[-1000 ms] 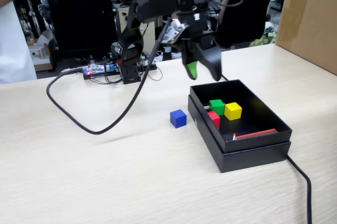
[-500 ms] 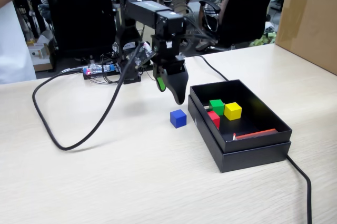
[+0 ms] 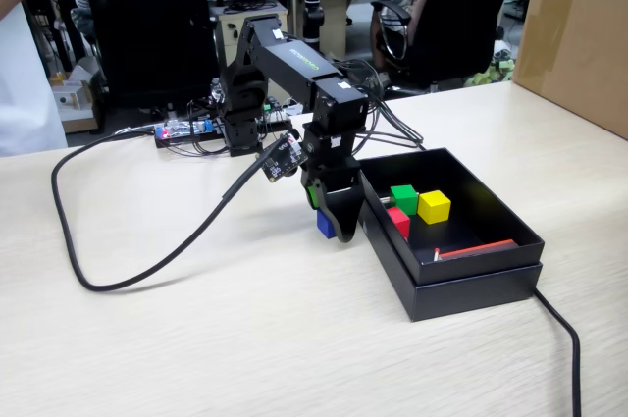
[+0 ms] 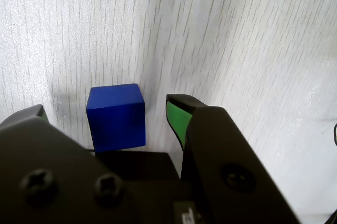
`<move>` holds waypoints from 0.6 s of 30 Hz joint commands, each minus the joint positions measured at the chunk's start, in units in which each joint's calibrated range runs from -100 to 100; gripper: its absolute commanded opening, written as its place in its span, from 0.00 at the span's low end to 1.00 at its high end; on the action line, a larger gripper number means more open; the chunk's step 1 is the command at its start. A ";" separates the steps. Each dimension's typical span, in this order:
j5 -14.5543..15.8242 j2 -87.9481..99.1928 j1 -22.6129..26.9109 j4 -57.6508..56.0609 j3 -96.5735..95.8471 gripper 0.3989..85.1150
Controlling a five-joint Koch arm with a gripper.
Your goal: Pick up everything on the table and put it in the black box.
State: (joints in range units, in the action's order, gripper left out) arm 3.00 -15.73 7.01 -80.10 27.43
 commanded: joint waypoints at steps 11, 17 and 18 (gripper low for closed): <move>2.20 -0.16 0.54 -0.20 1.67 0.18; 2.30 8.10 0.15 -1.32 1.67 0.17; 2.15 14.87 -0.05 -1.67 2.31 0.17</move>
State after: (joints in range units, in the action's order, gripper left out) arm 5.05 -14.95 7.35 -80.10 27.34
